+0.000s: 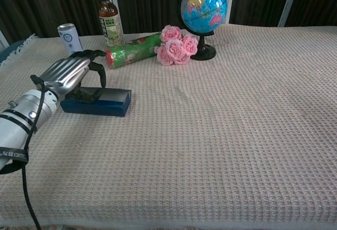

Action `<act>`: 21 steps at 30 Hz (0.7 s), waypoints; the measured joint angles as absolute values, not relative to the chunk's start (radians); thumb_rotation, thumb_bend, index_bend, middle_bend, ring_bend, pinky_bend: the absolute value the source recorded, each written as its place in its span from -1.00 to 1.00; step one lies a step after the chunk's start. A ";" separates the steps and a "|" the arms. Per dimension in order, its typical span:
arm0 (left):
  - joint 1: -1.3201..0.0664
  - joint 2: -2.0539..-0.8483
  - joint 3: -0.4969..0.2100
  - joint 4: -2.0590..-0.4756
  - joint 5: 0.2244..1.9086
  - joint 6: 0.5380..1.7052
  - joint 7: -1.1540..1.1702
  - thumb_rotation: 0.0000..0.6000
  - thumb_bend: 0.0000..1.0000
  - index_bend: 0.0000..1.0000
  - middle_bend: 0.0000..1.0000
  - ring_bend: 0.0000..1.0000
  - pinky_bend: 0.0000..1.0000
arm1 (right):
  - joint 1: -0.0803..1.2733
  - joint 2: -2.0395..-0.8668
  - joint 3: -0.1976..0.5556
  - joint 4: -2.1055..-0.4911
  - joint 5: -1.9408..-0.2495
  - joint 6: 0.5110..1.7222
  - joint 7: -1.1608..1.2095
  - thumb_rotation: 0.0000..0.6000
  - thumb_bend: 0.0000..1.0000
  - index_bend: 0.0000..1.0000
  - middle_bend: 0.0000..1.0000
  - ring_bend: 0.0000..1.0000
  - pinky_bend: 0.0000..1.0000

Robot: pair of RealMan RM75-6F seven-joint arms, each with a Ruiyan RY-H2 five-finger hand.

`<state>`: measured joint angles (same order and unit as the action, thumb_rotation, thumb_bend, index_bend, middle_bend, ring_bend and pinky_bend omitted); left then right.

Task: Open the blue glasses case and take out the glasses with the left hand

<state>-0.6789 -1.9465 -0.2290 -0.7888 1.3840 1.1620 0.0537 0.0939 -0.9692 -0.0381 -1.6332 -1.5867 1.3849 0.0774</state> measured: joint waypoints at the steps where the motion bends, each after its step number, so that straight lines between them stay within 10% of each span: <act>1: -0.683 -1.950 -0.232 -0.781 1.383 1.161 0.053 1.00 -0.21 0.04 -0.86 -1.00 -1.00 | 0.094 -0.968 -0.037 -1.633 -1.585 1.385 0.081 1.00 -1.00 -1.00 -1.00 -1.00 -1.00; 11: -0.816 -2.027 -0.337 -0.598 1.304 1.077 0.036 1.00 -0.22 -0.61 -0.94 -1.00 -1.00 | 0.089 -0.956 -0.033 -1.629 -1.573 1.388 0.103 1.00 -0.99 -1.00 -1.00 -1.00 -1.00; 18: -0.814 -2.009 -0.331 -0.633 1.303 1.093 0.026 1.00 -0.16 -0.39 -0.95 -1.00 -1.00 | 0.085 -0.952 -0.033 -1.624 -1.576 1.396 0.120 1.00 -1.00 -1.00 -1.00 -1.00 -1.00; 21: -0.783 -1.956 -0.303 -0.732 1.313 1.093 0.026 1.00 0.18 -0.27 -0.94 -1.00 -1.00 | 0.084 -0.950 -0.036 -1.624 -1.584 1.398 0.122 1.00 -0.97 -1.00 -1.00 -1.00 -1.00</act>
